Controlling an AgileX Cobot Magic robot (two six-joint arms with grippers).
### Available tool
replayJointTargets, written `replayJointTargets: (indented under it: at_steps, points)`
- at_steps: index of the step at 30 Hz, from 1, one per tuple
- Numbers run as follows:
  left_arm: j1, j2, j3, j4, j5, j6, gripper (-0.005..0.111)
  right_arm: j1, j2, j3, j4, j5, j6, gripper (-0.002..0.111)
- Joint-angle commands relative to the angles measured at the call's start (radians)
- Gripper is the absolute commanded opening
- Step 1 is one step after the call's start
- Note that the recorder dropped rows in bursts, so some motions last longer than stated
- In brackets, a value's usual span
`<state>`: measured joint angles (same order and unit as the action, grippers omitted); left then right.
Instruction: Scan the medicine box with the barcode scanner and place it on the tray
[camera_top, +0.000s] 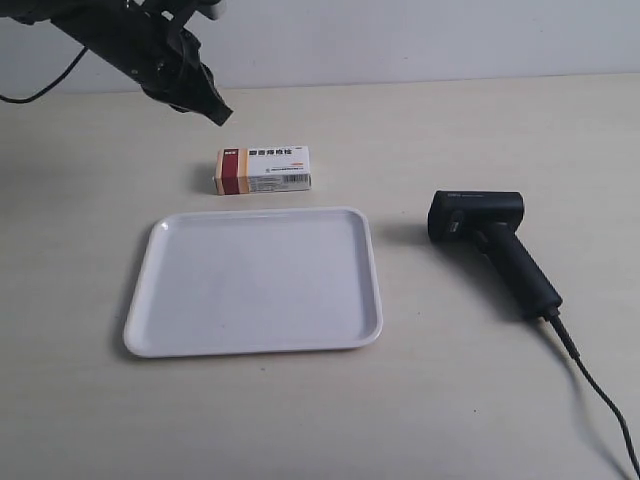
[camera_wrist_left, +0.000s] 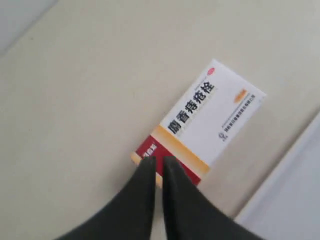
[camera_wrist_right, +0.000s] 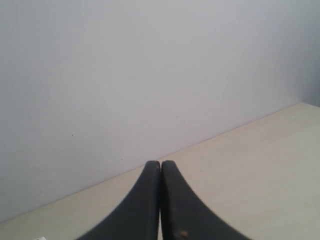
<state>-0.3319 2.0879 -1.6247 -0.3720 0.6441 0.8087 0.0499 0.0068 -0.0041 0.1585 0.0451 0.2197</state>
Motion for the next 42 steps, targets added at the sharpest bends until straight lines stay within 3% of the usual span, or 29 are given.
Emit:
replayJointTargets:
  at_steps: [1, 6, 11, 26, 29, 32, 35, 36, 37, 42]
  points:
    - [-0.011, 0.044, -0.038, -0.036, -0.018, 0.031, 0.043, -0.004, -0.007, 0.004, -0.002, -0.013, -0.002, 0.0]
    - [-0.032, 0.096, -0.038, -0.052, 0.03, 0.309, 0.105, -0.004, -0.007, 0.004, -0.002, -0.013, -0.012, 0.0]
    - [-0.029, 0.158, -0.043, -0.163, 0.016, 0.541, 0.104, -0.004, -0.007, 0.004, -0.002, -0.013, -0.012, 0.0]
    - [-0.008, 0.371, -0.281, -0.198, 0.146, 0.534, 0.103, -0.004, -0.007, 0.004, -0.002, -0.013, -0.016, 0.0]
    - [0.005, 0.4, -0.315, -0.197, 0.173, 0.513, 0.096, -0.004, -0.007, 0.004, -0.002, -0.013, -0.016, 0.0]
    - [0.017, 0.407, -0.318, -0.197, 0.171, 0.513, 0.069, -0.004, -0.007, 0.004, -0.002, -0.013, -0.016, 0.0]
    - [0.02, 0.399, -0.32, -0.19, 0.167, 0.511, 0.03, -0.004, -0.007, 0.004, -0.002, -0.018, -0.019, 0.0]
    - [0.02, 0.386, -0.32, -0.185, 0.167, 0.501, 0.011, -0.004, -0.007, 0.004, -0.004, -0.017, -0.019, 0.0]
    - [0.02, 0.375, -0.32, -0.179, 0.177, 0.491, 0.0, -0.004, -0.007, 0.004, -0.004, -0.017, -0.019, 0.0]
    - [0.018, 0.222, -0.32, -0.166, 0.338, 0.422, 0.003, -0.004, -0.007, 0.004, -0.004, -0.07, -0.019, 0.0]
